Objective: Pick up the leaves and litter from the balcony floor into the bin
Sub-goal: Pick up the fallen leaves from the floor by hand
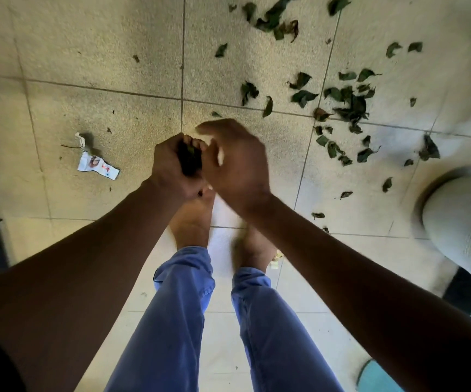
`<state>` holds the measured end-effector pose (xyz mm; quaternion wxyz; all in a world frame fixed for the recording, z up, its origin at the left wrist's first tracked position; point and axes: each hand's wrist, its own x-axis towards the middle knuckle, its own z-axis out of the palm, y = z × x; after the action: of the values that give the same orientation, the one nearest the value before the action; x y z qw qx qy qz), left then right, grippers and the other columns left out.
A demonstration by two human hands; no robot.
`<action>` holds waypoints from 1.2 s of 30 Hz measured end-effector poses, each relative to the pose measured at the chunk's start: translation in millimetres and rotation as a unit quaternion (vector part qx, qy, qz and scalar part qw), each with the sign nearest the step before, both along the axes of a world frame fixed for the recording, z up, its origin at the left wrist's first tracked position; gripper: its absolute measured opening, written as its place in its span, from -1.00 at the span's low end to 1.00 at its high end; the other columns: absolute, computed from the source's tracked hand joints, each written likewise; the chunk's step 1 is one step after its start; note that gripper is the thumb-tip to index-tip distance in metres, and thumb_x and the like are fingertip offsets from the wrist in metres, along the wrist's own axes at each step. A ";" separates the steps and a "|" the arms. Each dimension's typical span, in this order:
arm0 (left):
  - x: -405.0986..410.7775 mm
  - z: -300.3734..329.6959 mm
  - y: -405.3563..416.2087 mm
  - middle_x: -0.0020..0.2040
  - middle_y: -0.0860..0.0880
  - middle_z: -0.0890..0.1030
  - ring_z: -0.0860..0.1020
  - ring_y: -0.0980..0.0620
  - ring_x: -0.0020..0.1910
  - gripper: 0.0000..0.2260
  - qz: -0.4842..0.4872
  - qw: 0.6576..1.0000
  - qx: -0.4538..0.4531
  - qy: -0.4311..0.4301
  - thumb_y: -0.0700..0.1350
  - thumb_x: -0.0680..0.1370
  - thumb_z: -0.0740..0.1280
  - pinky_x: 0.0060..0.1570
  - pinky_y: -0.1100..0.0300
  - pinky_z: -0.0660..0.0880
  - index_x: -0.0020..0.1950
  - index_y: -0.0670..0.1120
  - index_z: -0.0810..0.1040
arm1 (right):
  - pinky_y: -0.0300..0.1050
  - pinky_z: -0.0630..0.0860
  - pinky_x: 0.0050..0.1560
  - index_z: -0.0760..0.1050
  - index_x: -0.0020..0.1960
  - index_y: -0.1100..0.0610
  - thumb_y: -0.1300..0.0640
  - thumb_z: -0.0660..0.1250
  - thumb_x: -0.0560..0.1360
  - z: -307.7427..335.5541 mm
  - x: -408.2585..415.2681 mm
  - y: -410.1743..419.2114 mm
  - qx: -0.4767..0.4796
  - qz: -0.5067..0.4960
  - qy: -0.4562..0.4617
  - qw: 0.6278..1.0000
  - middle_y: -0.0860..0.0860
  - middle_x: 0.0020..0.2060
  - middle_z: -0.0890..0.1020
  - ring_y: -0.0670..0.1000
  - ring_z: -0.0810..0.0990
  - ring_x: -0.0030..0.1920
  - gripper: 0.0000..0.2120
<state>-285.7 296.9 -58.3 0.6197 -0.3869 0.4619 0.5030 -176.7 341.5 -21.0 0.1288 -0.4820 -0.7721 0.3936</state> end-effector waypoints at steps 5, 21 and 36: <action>-13.5 -11.8 2.8 -0.37 -0.02 0.45 0.48 0.05 -0.38 -0.66 0.060 0.998 -0.032 -0.011 -0.22 0.61 0.16 -0.33 0.27 0.52 -0.38 -0.11 0.43 | -0.07 0.53 -0.11 0.45 0.31 0.07 0.22 0.41 0.38 -65.3 34.0 58.5 -0.033 -0.102 -0.173 0.979 0.11 0.09 0.52 0.11 0.58 -0.05 -0.49; -25.6 -11.4 -26.7 -0.39 -0.03 0.45 0.47 0.05 -0.37 -0.58 0.080 0.995 -0.050 -0.010 -0.13 0.65 0.19 -0.33 0.29 0.49 -0.43 -0.12 0.45 | -0.05 0.50 -0.04 0.41 0.31 0.15 -0.02 0.48 0.40 -119.0 -15.5 63.6 0.029 0.146 -0.233 0.961 0.20 0.20 0.39 0.19 0.45 0.13 -0.44; -32.7 0.0 -41.0 -0.41 -0.05 0.47 0.50 0.04 -0.41 -0.59 0.086 0.995 -0.045 -0.024 -0.17 0.67 0.17 -0.32 0.25 0.55 -0.40 -0.15 0.47 | -0.22 0.58 -0.18 0.67 -0.15 0.10 0.36 0.40 0.39 -114.0 -44.5 65.2 -0.173 -0.081 -0.208 0.959 0.02 -0.14 0.70 0.01 0.69 -0.11 -0.81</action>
<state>-318.4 255.9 -58.2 0.5670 -0.4647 0.4342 0.5235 -221.2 406.7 -134.9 -0.0883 -0.6292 -0.6601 0.4007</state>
